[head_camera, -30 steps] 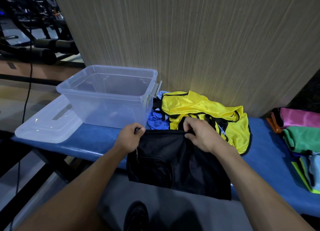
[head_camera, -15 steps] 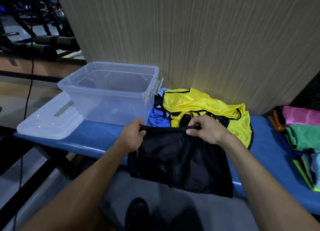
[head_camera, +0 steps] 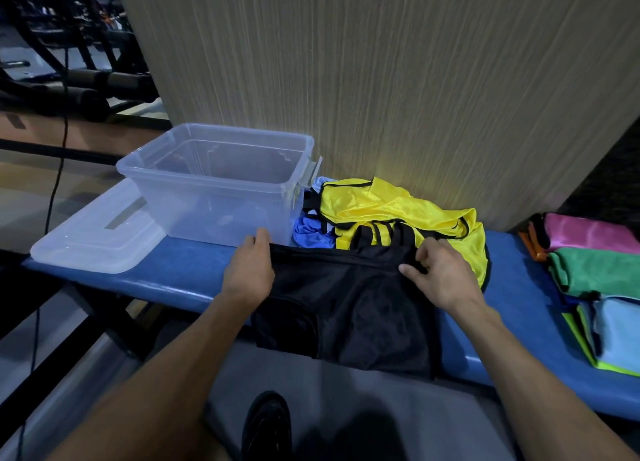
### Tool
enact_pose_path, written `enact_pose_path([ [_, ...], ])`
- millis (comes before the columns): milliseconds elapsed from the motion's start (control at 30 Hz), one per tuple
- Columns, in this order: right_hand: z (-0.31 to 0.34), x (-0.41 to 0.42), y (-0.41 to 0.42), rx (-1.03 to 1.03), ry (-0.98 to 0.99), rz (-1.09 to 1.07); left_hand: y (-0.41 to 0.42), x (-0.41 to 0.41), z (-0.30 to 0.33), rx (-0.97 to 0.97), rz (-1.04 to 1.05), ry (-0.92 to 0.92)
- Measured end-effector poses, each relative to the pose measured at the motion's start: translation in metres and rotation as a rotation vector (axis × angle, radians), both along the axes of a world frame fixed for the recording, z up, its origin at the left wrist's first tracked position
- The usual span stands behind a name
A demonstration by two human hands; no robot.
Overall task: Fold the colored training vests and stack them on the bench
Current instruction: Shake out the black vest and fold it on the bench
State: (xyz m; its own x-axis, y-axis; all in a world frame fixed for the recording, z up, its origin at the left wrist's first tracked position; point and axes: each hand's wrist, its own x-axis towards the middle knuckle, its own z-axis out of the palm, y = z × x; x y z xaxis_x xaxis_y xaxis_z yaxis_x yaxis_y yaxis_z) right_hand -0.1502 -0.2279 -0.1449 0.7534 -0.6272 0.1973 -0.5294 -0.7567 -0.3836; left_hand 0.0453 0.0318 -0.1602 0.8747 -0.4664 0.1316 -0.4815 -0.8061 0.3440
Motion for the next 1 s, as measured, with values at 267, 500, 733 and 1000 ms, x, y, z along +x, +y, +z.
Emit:
enact_pose_path([
  [267,-0.002,-0.016,0.005,0.456,0.083,-0.208,-0.021,-0.059,0.007,0.004,-0.687,-0.010],
  [500,-0.004,-0.014,0.015,0.772,-0.128,-0.263,-0.022,-0.060,0.003,0.350,-0.667,0.073],
  [733,0.021,-0.017,0.011,0.904,-0.481,-0.254,-0.061,-0.084,-0.009,0.284,-0.590,-0.031],
  [1000,0.003,-0.090,-0.060,0.946,-0.369,-0.409,-0.116,-0.110,-0.009,0.365,-0.635,0.005],
])
